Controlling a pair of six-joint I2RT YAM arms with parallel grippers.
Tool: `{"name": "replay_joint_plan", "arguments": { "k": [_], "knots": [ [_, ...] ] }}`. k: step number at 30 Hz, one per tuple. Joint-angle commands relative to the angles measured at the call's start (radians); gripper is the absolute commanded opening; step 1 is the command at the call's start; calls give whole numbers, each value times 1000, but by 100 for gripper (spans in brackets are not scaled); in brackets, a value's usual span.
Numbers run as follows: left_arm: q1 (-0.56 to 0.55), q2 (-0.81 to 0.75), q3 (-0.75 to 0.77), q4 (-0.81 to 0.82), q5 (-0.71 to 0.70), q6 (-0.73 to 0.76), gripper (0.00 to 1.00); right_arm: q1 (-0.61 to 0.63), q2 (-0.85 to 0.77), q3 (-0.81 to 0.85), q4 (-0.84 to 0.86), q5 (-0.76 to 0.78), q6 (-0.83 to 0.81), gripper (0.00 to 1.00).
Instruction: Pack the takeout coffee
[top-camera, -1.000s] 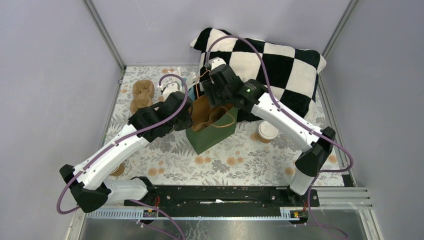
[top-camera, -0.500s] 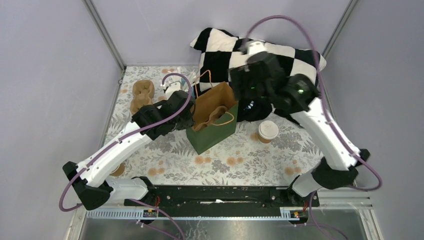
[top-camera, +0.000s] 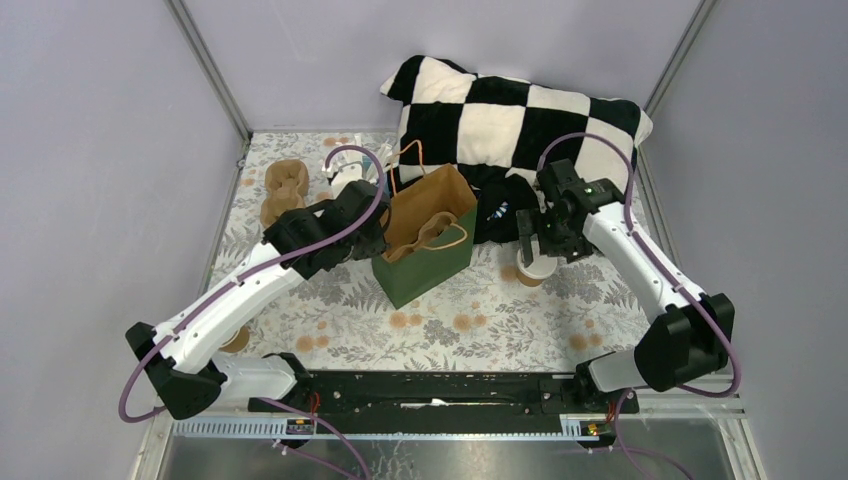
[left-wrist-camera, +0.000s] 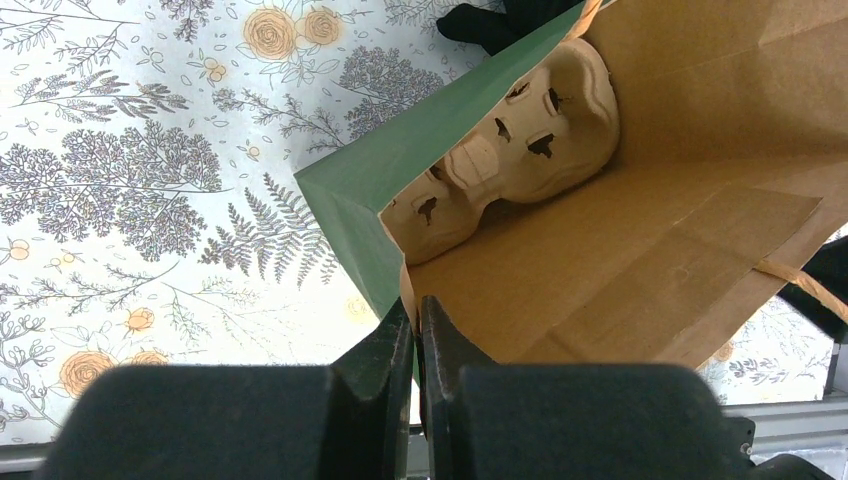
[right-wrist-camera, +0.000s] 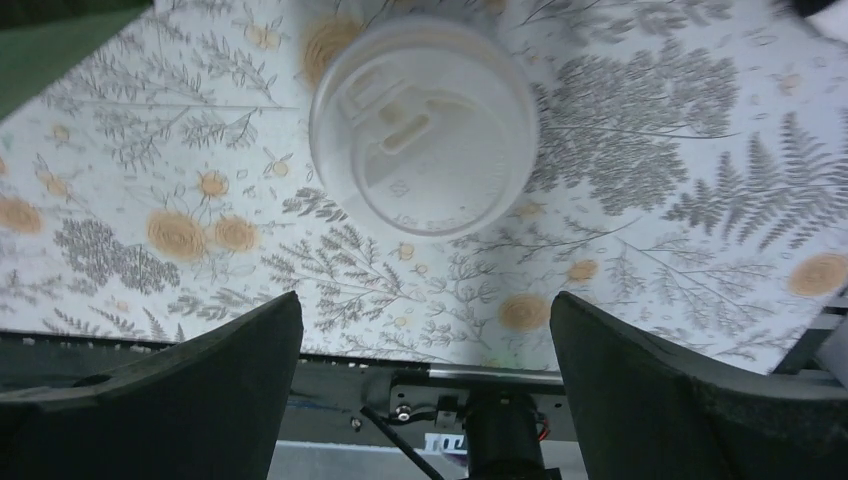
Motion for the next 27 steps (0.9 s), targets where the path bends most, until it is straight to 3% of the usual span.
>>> {"name": "replay_joint_plan", "arguments": {
  "k": [1,22,27],
  "knots": [
    [2,-1,42,9,-13,15,9,-3,-22,-49,78,-160,-56,100],
    [5,15,39,21,6,22,10,-3,134,-61,194,10,-89,99],
    [6,11,36,21,8,20,10,-3,148,-75,216,6,-80,95]
  ]
}}
